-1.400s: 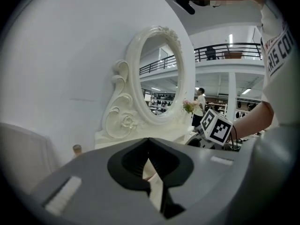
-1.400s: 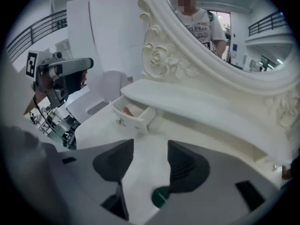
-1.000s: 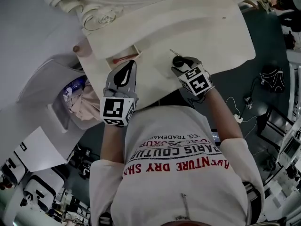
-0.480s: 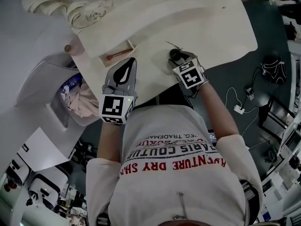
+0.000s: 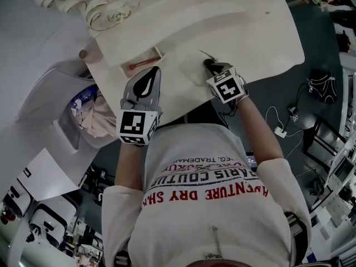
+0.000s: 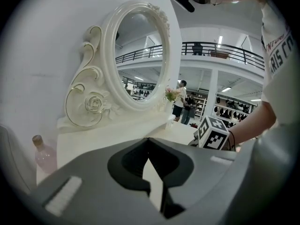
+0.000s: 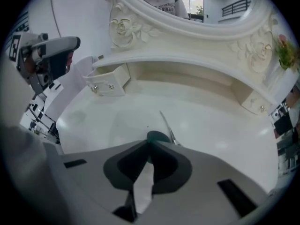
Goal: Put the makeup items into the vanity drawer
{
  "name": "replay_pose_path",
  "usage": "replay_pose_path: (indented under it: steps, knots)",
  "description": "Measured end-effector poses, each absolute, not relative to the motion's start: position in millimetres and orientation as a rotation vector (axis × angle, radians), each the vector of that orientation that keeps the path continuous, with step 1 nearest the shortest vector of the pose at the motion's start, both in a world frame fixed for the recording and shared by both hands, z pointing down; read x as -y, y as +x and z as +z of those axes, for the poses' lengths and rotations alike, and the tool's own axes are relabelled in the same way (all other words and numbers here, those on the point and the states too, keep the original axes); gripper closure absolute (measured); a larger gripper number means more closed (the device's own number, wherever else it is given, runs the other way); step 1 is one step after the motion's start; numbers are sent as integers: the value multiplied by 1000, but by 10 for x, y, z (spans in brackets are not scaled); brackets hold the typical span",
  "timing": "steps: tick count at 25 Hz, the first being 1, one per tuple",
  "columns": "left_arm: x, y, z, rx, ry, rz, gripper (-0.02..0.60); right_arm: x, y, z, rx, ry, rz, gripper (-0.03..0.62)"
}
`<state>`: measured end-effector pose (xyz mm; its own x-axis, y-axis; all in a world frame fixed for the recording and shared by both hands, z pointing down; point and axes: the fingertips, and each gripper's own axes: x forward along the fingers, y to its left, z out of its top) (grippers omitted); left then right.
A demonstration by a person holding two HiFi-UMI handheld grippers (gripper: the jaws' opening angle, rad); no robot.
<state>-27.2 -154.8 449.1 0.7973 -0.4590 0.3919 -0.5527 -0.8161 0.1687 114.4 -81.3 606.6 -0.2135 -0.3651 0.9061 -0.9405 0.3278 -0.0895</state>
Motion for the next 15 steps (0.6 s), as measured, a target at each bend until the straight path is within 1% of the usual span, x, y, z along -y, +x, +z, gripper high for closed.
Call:
replay_pose_path:
  steps: [8,15]
  knots:
    - [1649,-511,4248,902,2714,414,572,1205,882,5476,1884,1181,714,568]
    - [1702,-886,4061,1072,2680,358,572,1593,344,5095,2049,1066,574,568]
